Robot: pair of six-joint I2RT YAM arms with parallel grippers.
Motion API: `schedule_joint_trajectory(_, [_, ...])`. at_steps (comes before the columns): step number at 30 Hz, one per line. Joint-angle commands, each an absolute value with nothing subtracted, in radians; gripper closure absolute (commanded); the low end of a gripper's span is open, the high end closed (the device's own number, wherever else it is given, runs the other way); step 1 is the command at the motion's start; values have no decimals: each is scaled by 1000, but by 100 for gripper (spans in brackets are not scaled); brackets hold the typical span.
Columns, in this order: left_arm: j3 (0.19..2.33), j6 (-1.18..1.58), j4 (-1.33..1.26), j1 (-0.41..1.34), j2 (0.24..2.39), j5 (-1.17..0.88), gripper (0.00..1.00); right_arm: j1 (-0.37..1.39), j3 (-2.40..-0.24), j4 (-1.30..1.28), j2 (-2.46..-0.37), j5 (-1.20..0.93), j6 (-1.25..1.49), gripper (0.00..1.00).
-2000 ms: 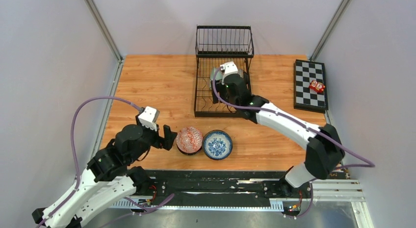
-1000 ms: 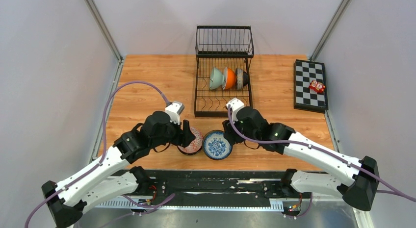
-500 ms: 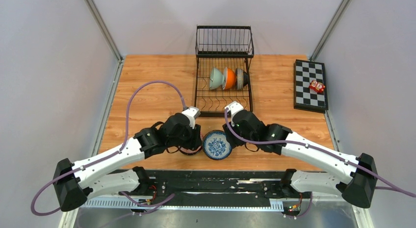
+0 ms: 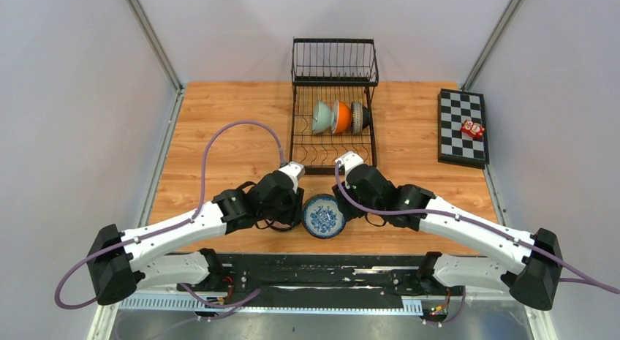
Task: Load the bowls into the dish rack
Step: Pick up the bowl from the center of the board.
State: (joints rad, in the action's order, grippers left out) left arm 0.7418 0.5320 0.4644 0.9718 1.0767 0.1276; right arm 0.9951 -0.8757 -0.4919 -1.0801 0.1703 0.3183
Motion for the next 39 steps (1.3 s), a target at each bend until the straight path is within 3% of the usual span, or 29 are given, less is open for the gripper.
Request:
schedule_joint_trajectory(1, [776,534,435,983,1093,152,57,1012,-870,-523,-1079,198,327,44])
schedule_joint_trajectory(22, [760,526,443,996,1130,200,63,1013,-847,-522,-1106,185,344,44])
schedule_joint_trajectory(39, [764,527,436,996,1066,208,62,1023,-857,-519,-1112,192,353,44])
